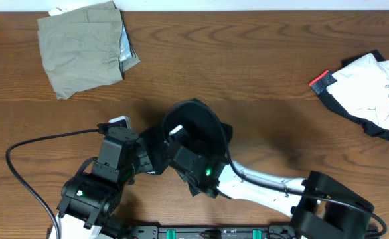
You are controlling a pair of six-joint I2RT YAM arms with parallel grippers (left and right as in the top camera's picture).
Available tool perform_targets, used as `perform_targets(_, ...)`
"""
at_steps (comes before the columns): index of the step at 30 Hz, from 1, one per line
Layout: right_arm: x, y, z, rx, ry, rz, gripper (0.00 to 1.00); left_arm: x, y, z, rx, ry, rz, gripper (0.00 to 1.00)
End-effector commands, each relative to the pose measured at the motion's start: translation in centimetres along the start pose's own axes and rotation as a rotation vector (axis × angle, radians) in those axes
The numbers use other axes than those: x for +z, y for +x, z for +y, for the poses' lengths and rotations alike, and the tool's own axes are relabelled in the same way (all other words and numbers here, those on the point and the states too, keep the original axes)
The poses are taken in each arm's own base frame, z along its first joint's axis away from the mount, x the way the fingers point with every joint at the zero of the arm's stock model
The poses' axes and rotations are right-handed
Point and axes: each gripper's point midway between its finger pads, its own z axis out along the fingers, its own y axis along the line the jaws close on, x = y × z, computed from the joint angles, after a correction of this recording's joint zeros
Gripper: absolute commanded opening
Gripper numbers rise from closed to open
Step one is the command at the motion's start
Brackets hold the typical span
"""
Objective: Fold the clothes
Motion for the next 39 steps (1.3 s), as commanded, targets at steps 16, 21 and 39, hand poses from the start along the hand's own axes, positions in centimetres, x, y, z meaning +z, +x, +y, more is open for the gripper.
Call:
perform_targets(16,-14.0,-9.2,-10.7,0.292,0.223,-0.238,0.01,-7.9,-2.6,-3.5,0.117,0.169,-0.062,0.06)
perform_targets(21,-18.8,-8.7,-15.4,0.379,0.292,-0.298,0.01,-9.8,-3.3,-3.8,0.132,0.182,-0.083,0.07)
perform_targets(39,-27.1,-2.3,-25.4,0.663,0.512,-0.33,0.01,-10.9,-3.3,-4.5,0.135,0.222,-0.076,0.66)
